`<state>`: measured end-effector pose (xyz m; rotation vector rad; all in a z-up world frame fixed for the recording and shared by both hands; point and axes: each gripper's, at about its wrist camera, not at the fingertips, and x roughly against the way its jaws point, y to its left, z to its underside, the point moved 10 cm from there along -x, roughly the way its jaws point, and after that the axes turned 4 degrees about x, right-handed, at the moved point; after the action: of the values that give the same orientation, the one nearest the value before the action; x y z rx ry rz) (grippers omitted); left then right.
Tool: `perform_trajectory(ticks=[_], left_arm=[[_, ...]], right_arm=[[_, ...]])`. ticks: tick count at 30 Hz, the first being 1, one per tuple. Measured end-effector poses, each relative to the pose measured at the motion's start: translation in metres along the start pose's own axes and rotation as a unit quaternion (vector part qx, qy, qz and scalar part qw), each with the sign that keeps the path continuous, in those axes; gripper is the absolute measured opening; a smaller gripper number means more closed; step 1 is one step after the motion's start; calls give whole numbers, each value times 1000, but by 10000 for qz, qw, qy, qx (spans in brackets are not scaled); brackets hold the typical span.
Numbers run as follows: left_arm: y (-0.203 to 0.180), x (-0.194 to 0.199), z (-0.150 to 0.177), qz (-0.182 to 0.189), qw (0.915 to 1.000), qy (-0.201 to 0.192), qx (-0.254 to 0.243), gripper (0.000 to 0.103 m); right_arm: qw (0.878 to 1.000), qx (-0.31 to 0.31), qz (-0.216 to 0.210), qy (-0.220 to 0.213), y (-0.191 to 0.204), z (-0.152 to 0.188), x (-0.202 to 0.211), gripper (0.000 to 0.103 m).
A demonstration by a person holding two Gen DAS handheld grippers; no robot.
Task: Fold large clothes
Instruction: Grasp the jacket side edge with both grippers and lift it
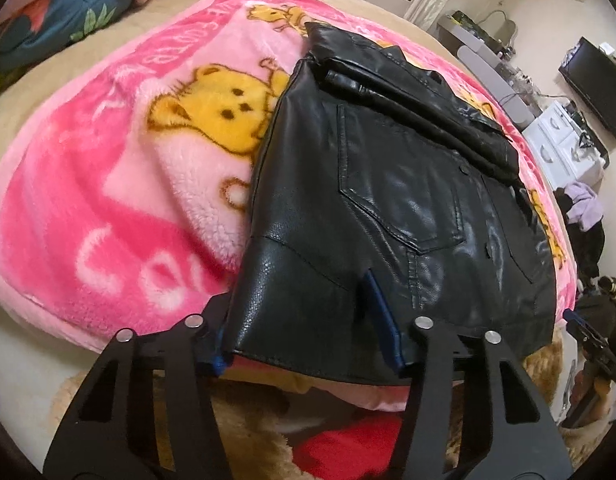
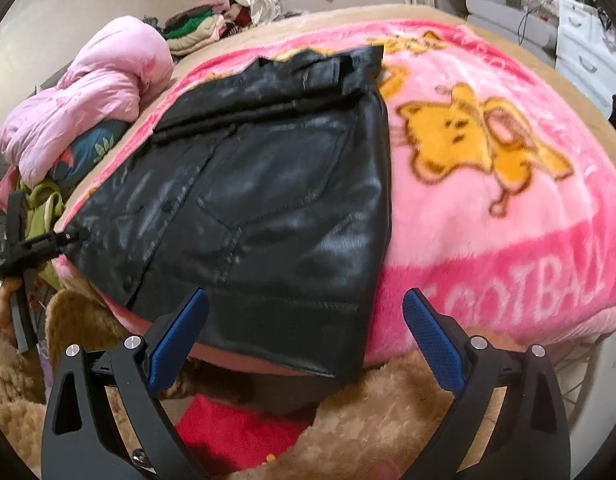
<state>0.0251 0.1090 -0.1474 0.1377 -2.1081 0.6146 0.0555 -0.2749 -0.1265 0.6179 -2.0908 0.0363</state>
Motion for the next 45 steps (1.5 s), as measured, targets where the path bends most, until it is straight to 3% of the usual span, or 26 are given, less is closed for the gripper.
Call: perform_trajectory(ticks=[7,9,10,12,14,17,25,35,45], left_arm=[[1,2,-1,14,10000,-22,36,42],[0,5,-3,42,9999,-109,72,37],[-1,7,-4,52,9998,-148,78,34],[-3,11,-7,100,9997,-209,87,23],[-8,17,-13,224,9993,-280,113,14],[-17,23,-24,470,9981,-333,213,9],[-54,40,-72,759,9941,-769,42,6],[-73,55,-144,1110,9854,-1272,200,6],[-90,44,-204,1146,9803,-1575,315,6]], right_arm=[[9979,-381,-366,376,-6,22,-28,74],[9972,-344,-548,365,1,25,-30,56],[9980,-257,-516,277,2,24,-29,54],[9989,-128,-450,61,4,18,-20,34],[9978,-14,-579,-332,9,6,-2,23],[9927,101,-837,-862,18,-14,25,13],[9809,301,-994,-1643,25,-73,64,9],[9733,151,-846,-2129,10,-156,74,9],[9685,-109,-573,-2421,-6,-228,59,9]])
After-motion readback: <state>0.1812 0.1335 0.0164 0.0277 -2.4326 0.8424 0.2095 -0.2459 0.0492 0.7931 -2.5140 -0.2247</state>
